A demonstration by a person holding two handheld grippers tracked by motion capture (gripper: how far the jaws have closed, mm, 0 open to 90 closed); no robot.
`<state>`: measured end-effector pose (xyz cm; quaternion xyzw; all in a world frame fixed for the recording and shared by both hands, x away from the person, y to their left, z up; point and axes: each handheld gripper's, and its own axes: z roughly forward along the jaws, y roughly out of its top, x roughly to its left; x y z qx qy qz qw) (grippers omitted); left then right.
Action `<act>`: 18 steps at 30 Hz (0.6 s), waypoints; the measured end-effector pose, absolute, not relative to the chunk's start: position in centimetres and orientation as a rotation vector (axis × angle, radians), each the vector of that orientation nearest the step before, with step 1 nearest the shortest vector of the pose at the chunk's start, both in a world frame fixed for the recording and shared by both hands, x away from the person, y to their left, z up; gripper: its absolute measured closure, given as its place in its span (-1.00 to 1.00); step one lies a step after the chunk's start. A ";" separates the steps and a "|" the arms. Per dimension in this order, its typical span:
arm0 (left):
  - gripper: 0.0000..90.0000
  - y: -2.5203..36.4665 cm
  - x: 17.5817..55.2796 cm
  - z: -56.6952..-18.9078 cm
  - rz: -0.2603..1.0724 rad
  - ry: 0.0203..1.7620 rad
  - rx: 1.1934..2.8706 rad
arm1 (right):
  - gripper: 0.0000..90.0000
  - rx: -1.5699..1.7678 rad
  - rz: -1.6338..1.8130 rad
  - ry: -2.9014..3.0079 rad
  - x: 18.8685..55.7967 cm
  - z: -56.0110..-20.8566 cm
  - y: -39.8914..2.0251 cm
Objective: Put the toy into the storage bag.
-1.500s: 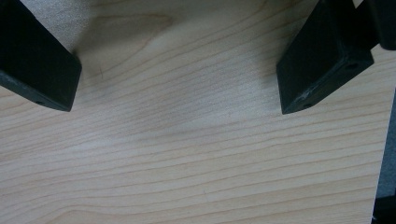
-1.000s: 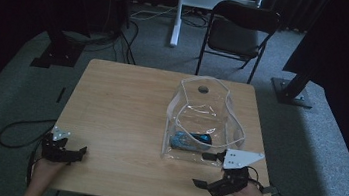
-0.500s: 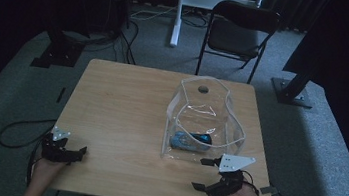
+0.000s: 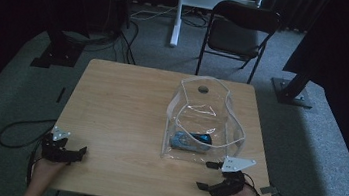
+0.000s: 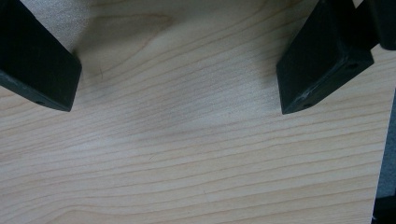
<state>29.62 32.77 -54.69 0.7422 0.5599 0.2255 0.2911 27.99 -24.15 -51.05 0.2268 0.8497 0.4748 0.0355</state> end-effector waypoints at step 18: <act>-0.99 32.8 29.6 -54.7 0.601 1.493 1.979 | -0.71 0.793 1.253 2.643 28.5 -54.3 -25.2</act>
